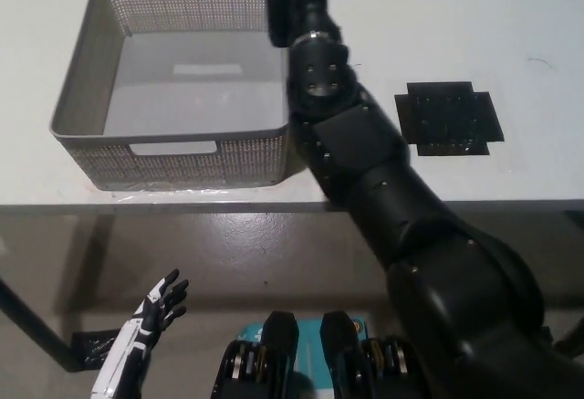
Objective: Use the right hand to pick up a electric screw driver and put it into a container on the left side
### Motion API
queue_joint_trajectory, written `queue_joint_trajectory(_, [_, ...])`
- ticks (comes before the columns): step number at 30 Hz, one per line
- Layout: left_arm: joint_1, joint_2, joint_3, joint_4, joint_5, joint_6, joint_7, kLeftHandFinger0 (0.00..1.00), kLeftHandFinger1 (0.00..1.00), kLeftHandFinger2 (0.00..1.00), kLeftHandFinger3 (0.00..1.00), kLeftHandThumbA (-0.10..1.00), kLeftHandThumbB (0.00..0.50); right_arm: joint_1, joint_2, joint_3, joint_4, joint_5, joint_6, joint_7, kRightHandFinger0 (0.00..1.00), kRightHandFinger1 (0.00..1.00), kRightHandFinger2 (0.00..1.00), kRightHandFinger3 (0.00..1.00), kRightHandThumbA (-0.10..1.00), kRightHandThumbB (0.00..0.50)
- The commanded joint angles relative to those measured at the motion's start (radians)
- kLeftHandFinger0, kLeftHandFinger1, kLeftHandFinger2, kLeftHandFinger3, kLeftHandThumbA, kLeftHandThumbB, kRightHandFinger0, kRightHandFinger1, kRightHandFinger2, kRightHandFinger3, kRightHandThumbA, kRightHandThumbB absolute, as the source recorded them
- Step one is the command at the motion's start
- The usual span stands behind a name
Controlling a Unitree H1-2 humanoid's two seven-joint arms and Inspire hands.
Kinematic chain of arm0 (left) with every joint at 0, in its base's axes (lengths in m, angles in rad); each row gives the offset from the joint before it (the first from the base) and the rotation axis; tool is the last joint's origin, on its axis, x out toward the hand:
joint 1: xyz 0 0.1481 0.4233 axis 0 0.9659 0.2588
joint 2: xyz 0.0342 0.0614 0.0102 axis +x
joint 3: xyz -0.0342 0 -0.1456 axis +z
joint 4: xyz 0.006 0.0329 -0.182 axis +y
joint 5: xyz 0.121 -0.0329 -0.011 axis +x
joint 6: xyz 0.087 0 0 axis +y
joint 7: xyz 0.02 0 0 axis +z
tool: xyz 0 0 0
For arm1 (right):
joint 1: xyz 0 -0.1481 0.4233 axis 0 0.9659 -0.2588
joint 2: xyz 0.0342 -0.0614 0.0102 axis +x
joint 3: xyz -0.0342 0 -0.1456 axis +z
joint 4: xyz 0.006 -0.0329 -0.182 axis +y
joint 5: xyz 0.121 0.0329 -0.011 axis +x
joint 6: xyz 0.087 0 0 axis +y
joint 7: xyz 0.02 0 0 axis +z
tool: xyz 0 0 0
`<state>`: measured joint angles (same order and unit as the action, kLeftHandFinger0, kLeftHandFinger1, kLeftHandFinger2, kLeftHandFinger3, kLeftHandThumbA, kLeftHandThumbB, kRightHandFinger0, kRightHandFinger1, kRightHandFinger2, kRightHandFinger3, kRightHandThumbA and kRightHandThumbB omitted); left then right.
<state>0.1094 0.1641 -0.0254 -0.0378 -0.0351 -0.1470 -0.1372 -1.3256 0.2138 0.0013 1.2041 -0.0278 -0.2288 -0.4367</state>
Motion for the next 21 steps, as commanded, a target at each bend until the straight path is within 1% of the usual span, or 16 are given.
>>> queue_joint_trajectory(1, [-0.012, 0.026, -0.006, -0.02, 0.017, -0.037, -0.02, 1.0, 1.0, 1.0, 1.0, 1.0, 0.0, -0.097, 0.033, 0.014, 0.021, -0.023, -0.055, -0.019, 0.0, 0.12, 0.64, 0.59, -0.1, 0.129])
queue_joint_trajectory(2, [-0.011, 0.028, -0.008, -0.027, 0.018, -0.03, -0.02, 1.0, 1.0, 1.0, 1.0, 1.0, 0.0, -0.097, 0.038, 0.015, 0.032, -0.021, -0.054, -0.014, 0.0, 0.18, 0.69, 0.61, -0.1, 0.121])
queue_joint_trajectory(3, [-0.015, 0.031, -0.009, -0.027, 0.016, -0.029, -0.023, 1.0, 1.0, 1.0, 1.0, 1.0, 0.006, -0.098, 0.042, 0.013, 0.045, -0.02, -0.055, -0.017, 0.0, 0.24, 0.72, 0.65, -0.1, 0.123])
queue_joint_trajectory(4, [-0.019, 0.036, -0.01, -0.028, 0.011, -0.025, -0.028, 1.0, 1.0, 1.0, 1.0, 1.0, 0.013, -0.097, 0.048, 0.014, 0.062, -0.021, -0.064, -0.027, 0.0, 0.27, 0.73, 0.66, -0.1, 0.132])
queue_joint_trajectory(5, [-0.021, 0.039, -0.011, -0.028, 0.004, -0.027, -0.034, 1.0, 1.0, 1.0, 1.0, 1.0, 0.02, -0.096, 0.051, 0.009, 0.072, -0.016, -0.054, -0.03, 0.0, 0.27, 0.72, 0.63, -0.1, 0.135])
queue_joint_trajectory(6, [-0.023, 0.041, -0.012, -0.026, 0.006, -0.027, -0.036, 1.0, 1.0, 1.0, 1.0, 1.0, 0.029, -0.095, 0.053, 0.007, 0.077, -0.014, -0.048, -0.031, 0.0, 0.26, 0.69, 0.59, -0.1, 0.133])
queue_joint_trajectory(8, [-0.035, 0.046, -0.016, -0.027, 0.005, -0.013, -0.042, 1.0, 1.0, 1.0, 1.0, 1.0, 0.043, -0.092, 0.055, 0.004, 0.099, -0.01, -0.038, -0.033, 0.0, 0.24, 0.68, 0.57, -0.1, 0.134])
queue_joint_trajectory(10, [-0.043, 0.049, -0.019, -0.027, 0.005, -0.01, -0.046, 1.0, 1.0, 1.0, 1.0, 1.0, 0.045, -0.086, 0.056, 0.007, 0.113, -0.012, -0.043, -0.029, 0.0, 0.23, 0.68, 0.55, -0.1, 0.13])
queue_joint_trajectory(12, [-0.045, 0.052, -0.019, -0.029, 0.007, -0.008, -0.046, 1.0, 1.0, 1.0, 1.0, 1.0, 0.03, -0.073, 0.061, 0.008, 0.128, -0.009, -0.054, -0.01, 0.0, 0.26, 0.73, 0.61, -0.1, 0.124])
queue_joint_trajectory(13, [-0.046, 0.054, -0.021, -0.03, 0.01, -0.007, -0.046, 1.0, 1.0, 1.0, 1.0, 1.0, 0.028, -0.069, 0.062, 0.011, 0.136, -0.012, -0.051, -0.013, 0.0, 0.27, 0.75, 0.64, -0.1, 0.125])
queue_joint_trajectory(14, [-0.048, 0.056, -0.021, -0.027, 0.014, -0.011, -0.047, 1.0, 1.0, 1.0, 1.0, 1.0, 0.037, -0.059, 0.066, 0.027, 0.145, -0.031, -0.05, -0.03, 0.0, 0.28, 0.76, 0.68, -0.1, 0.123])
queue_joint_trajectory(15, [-0.047, 0.058, -0.022, -0.028, 0.016, -0.012, -0.049, 1.0, 1.0, 1.0, 1.0, 1.0, 0.037, -0.051, 0.068, 0.03, 0.152, -0.033, -0.049, -0.034, 0.0, 0.27, 0.76, 0.67, -0.1, 0.112])
queue_joint_trajectory(16, [-0.046, 0.059, -0.023, -0.031, 0.018, -0.011, -0.049, 1.0, 1.0, 1.0, 1.0, 1.0, 0.028, -0.042, 0.073, 0.039, 0.164, -0.04, -0.029, -0.036, 0.0, 0.28, 0.78, 0.74, -0.1, 0.107])
queue_joint_trajectory(17, [-0.049, 0.059, -0.022, -0.029, 0.015, -0.013, -0.051, 1.0, 1.0, 1.0, 1.0, 1.0, 0.029, -0.034, 0.074, 0.048, 0.171, -0.046, -0.028, -0.037, 0.0, 0.29, 0.75, 0.77, -0.1, 0.098])
queue_joint_trajectory(18, [-0.05, 0.059, -0.022, -0.027, 0.014, -0.017, -0.053, 1.0, 1.0, 1.0, 1.0, 1.0, 0.029, -0.027, 0.075, 0.052, 0.176, -0.048, -0.027, -0.036, 0.0, 0.29, 0.75, 0.79, -0.1, 0.09])
queue_joint_trajectory(21, [-0.057, 0.062, -0.024, -0.025, 0.022, -0.025, -0.057, 1.0, 1.0, 1.0, 1.0, 1.0, 0.028, -0.007, 0.072, 0.063, 0.184, -0.054, -0.022, -0.033, 0.0, 0.3, 0.75, 0.8, -0.1, 0.088])
